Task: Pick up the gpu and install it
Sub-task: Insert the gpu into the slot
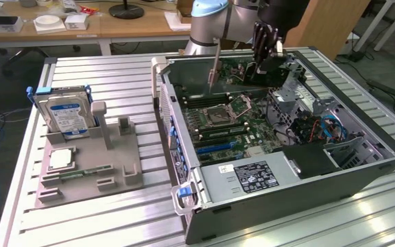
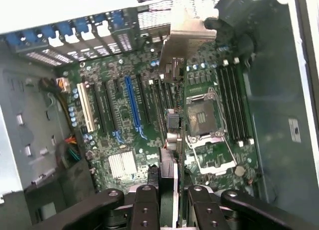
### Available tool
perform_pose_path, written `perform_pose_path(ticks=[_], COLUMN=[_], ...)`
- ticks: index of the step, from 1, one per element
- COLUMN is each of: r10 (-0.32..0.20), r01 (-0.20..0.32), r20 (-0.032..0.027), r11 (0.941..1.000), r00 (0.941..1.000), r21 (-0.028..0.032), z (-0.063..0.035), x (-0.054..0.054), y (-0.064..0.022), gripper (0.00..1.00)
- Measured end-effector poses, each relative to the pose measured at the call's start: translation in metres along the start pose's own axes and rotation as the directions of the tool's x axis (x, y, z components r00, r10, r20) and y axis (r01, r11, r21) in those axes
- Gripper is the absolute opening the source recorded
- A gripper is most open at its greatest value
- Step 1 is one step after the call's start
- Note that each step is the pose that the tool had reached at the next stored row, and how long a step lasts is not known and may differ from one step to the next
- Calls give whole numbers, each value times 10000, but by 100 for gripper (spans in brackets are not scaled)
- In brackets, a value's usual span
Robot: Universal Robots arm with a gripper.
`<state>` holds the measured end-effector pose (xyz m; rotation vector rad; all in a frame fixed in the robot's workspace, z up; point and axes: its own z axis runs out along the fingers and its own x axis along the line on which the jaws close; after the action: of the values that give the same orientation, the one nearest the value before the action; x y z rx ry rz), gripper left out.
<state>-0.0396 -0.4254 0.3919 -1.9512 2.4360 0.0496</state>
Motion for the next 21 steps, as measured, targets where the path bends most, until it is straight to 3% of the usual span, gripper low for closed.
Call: perform_pose_path(ticks=[4,7,9,10,15,21], r10=[-620,-714,-837,-923,-1729,-1911], r01=[620,714,836,922,1728,1910], r20=[-5,11,29,36,24,20], r11=[9981,9974,9962,9954,9847,9814], r00=[9981,9974,9965,9957,9849,9816], r21=[-9,113,229,244,215,208], z=[25,37,46,56,112,220], x=[1,4,5,5,7,14], y=[0,0,0,0,1,7], gripper=[27,27,27,27,27,27])
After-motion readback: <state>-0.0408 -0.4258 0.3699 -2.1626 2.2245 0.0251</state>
